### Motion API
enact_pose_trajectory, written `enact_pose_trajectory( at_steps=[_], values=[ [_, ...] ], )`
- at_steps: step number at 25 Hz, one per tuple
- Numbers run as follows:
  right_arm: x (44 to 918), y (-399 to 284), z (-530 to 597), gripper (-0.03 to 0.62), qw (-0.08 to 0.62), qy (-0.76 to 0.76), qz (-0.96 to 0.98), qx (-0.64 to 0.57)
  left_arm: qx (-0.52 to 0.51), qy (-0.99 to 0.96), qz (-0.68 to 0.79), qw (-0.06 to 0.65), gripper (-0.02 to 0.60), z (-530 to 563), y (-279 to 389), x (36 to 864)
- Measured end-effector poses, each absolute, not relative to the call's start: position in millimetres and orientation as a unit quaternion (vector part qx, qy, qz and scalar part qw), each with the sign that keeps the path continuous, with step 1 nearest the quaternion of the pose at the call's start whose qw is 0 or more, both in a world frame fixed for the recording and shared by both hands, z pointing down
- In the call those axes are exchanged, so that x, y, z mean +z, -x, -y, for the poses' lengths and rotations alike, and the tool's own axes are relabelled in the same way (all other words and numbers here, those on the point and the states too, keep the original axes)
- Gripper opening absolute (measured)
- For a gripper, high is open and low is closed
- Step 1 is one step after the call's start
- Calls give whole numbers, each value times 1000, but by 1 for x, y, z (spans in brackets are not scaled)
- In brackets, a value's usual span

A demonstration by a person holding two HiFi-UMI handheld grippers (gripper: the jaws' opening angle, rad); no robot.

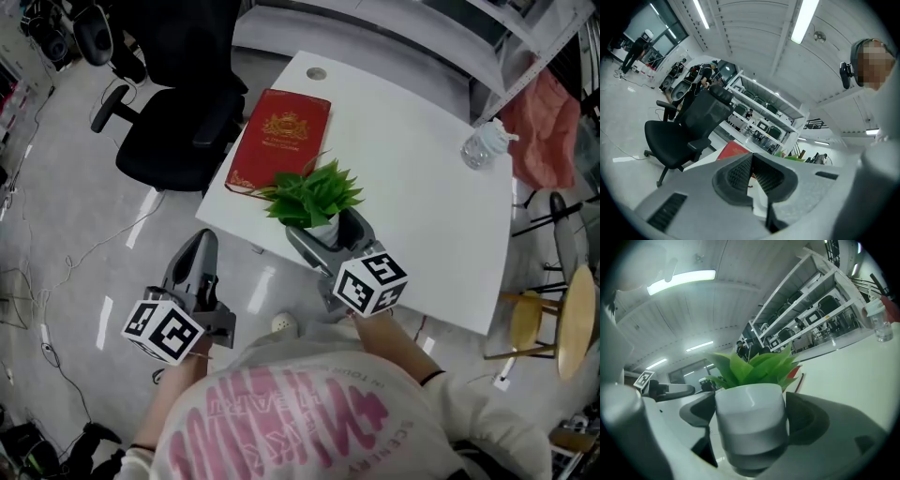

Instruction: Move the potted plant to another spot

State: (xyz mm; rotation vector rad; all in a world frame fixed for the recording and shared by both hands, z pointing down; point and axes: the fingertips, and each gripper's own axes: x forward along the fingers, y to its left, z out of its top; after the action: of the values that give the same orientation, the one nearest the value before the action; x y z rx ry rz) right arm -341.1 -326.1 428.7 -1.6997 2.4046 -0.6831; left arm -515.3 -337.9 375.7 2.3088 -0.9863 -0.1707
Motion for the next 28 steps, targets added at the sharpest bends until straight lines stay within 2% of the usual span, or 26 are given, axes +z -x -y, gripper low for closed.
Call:
enact_pose_trajectory(
  at_steps=[15, 28],
  values=[
    [434, 356, 342, 482, 53, 569, -802, -175, -65, -866, 381, 316, 3, 342, 547, 389],
    [436, 356, 327, 482, 56, 573, -802, -158, -56, -870, 377, 312, 3, 329, 538, 390]
  ],
)
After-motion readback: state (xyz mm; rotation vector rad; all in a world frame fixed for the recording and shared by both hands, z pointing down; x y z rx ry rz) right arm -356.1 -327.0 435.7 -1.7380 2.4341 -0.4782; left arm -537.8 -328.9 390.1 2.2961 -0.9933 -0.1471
